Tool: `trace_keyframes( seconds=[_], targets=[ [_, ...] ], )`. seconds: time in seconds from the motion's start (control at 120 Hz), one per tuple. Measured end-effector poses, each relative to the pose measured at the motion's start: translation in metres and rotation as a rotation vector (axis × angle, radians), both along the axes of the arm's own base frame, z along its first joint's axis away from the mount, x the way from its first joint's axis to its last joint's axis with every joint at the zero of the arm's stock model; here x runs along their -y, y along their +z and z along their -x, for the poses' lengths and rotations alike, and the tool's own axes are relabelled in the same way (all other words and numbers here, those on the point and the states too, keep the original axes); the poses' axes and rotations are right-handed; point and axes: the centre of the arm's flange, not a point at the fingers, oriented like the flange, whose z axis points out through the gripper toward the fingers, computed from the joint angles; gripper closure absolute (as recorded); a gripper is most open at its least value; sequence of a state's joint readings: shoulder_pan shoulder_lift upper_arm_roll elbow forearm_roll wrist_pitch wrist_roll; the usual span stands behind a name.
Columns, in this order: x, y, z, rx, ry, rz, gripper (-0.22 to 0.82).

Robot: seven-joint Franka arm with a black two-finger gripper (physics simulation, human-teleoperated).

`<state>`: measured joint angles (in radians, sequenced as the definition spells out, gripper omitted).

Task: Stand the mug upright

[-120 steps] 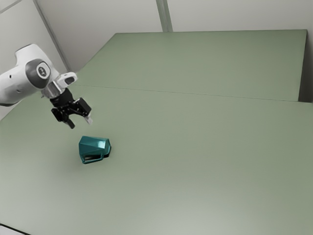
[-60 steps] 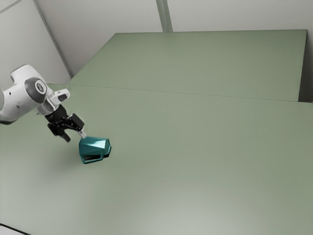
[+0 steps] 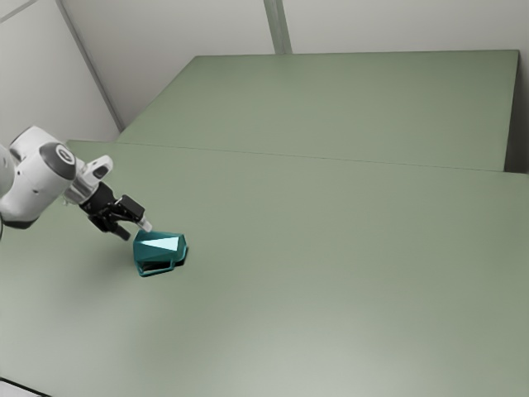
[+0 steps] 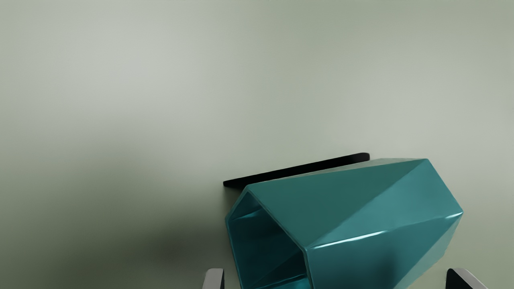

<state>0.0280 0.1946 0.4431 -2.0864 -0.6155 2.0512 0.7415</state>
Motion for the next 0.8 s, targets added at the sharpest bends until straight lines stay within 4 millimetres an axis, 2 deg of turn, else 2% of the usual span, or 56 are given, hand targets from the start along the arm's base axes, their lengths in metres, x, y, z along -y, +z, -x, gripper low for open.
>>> trace_keyframes(
  seconds=[0.275, 0.533, 0.8],
  targets=[
    [-0.005, -0.016, 0.011, 0.037, 0.010, 0.079, 0.00],
    [0.003, -0.022, 0.013, 0.081, 0.017, 0.168, 0.00],
    [0.009, -0.037, 0.021, 0.088, 0.035, 0.252, 0.00]
  ],
)
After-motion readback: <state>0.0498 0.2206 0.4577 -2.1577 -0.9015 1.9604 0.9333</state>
